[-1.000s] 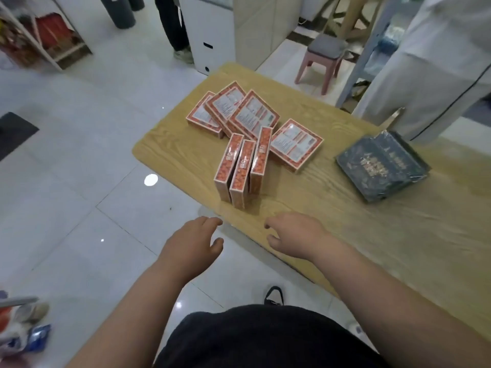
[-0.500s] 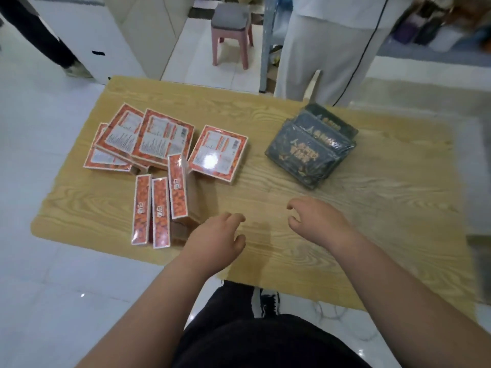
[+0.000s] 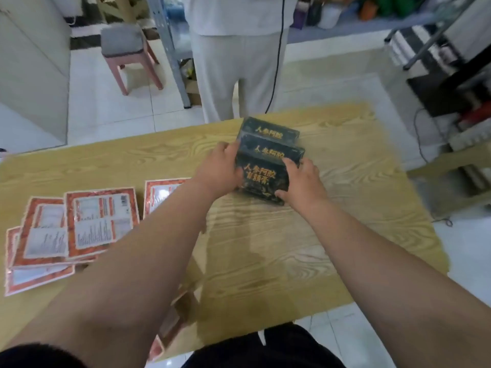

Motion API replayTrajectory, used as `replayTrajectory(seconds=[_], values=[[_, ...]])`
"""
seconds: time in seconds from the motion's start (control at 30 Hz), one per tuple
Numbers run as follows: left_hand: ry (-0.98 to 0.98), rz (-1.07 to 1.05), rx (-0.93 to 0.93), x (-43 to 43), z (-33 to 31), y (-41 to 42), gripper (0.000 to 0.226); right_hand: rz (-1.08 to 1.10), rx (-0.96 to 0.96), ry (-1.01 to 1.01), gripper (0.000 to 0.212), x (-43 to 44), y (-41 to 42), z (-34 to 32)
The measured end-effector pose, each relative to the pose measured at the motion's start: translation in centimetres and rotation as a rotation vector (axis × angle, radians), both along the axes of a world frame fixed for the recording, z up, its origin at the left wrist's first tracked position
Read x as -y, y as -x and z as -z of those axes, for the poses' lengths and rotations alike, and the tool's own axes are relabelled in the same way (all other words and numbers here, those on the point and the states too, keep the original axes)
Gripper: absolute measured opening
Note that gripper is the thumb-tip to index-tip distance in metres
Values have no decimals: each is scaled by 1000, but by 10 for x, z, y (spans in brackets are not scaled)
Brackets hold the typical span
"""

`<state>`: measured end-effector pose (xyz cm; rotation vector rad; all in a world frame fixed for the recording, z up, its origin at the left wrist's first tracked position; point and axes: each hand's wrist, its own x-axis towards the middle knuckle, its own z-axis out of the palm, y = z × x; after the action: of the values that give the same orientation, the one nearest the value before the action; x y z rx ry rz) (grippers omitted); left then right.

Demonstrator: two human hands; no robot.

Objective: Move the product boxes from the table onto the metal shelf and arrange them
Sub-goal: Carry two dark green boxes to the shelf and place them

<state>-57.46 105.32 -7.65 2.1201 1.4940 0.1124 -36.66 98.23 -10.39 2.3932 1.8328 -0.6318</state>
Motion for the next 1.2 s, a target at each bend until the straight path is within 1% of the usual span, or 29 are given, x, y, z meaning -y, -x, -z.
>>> replayTrajectory(seconds=[0.07,0.2,0.33,0.43,0.67,0.77,0.83,0.97,1.03,1.13,1.2], values=[[-4,41,-15,-28,5,-8,66,10,-7,1,86,3,3,10],[50,86,-55,-73,16,-29,73,74,-82,-71,72,14,4,23],[116,148,-132,-102,25,-51,63,59,-143,-114,69,18,4,26],[128,169,-157,-109,28,-60,53,43,-158,-133,65,23,2,26],[166,82,-211,-95,33,-60,43,-57,-195,-192,59,56,-30,30],[215,35,-242,-76,36,-53,51,-118,-240,-218,61,75,-49,31],[241,-20,-231,-57,34,-47,56,-162,-267,-211,63,89,-66,32],[291,-114,-173,3,26,-37,52,-175,-340,-172,64,113,-107,34],[285,-207,-155,48,23,-36,53,-166,-387,-128,63,121,-129,32],[307,-401,-124,117,23,-40,52,-131,-480,-48,60,129,-162,28],[278,-506,-102,158,22,-50,48,-51,-584,-1,65,133,-183,25]])
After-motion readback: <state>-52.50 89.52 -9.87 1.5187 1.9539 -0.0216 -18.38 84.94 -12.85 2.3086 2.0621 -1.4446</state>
